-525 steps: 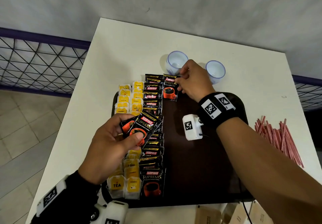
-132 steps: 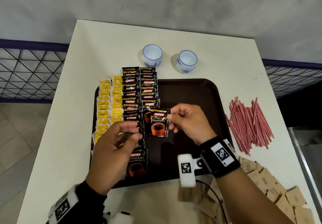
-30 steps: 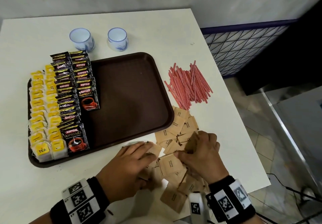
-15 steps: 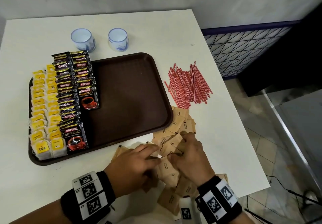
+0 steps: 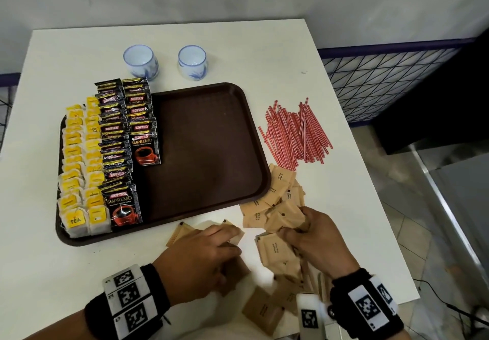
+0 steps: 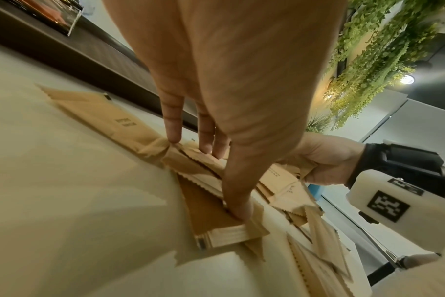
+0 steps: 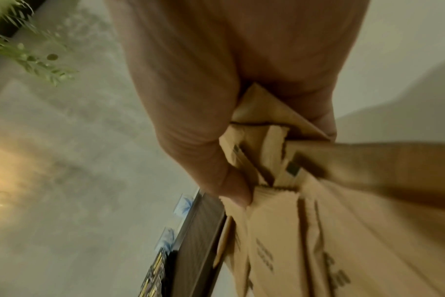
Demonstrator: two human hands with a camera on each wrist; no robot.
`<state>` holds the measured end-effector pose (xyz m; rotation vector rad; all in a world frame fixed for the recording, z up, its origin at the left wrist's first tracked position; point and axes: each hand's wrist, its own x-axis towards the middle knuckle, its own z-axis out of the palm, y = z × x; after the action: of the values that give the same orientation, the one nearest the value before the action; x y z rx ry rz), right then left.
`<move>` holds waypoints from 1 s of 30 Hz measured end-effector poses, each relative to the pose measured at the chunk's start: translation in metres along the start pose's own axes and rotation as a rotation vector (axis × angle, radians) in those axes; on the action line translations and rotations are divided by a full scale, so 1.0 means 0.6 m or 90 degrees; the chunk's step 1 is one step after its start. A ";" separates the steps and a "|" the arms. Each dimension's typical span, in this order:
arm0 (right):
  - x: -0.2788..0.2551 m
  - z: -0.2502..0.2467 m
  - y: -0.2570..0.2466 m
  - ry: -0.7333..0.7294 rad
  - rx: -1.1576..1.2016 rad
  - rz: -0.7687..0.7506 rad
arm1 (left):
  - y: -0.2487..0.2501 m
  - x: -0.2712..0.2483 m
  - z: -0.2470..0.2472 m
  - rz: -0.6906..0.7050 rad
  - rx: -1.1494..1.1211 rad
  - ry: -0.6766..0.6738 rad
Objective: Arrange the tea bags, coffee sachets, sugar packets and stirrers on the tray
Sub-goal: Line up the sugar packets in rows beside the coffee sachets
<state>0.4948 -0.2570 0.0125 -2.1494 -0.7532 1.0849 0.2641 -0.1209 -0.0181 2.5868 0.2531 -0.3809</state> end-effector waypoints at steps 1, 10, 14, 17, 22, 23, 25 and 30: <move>-0.001 -0.009 0.000 0.006 0.010 0.004 | -0.002 -0.001 0.000 -0.001 -0.006 0.001; -0.006 -0.088 -0.028 0.077 0.103 -0.006 | -0.007 -0.009 -0.012 0.016 -0.049 0.074; 0.010 -0.098 -0.028 0.094 0.155 0.000 | -0.007 -0.004 -0.033 -0.026 -0.121 0.090; 0.021 -0.103 -0.032 0.126 0.181 -0.010 | -0.002 -0.002 -0.062 -0.074 -0.190 0.145; 0.043 -0.083 -0.079 0.121 0.320 -0.043 | 0.005 0.006 -0.097 -0.164 -0.468 0.200; 0.050 -0.069 -0.089 0.104 0.339 -0.049 | 0.005 0.012 -0.100 -0.172 -0.531 0.182; 0.066 -0.036 -0.114 0.057 0.369 -0.060 | 0.004 0.022 -0.108 -0.171 -0.644 0.157; 0.086 0.049 -0.164 -0.065 0.419 -0.049 | 0.007 0.028 -0.125 -0.198 -0.922 0.164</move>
<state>0.4751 -0.1486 0.0445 -1.5071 -0.4318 1.2019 0.2971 -0.0841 0.0408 1.1482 0.7013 0.0747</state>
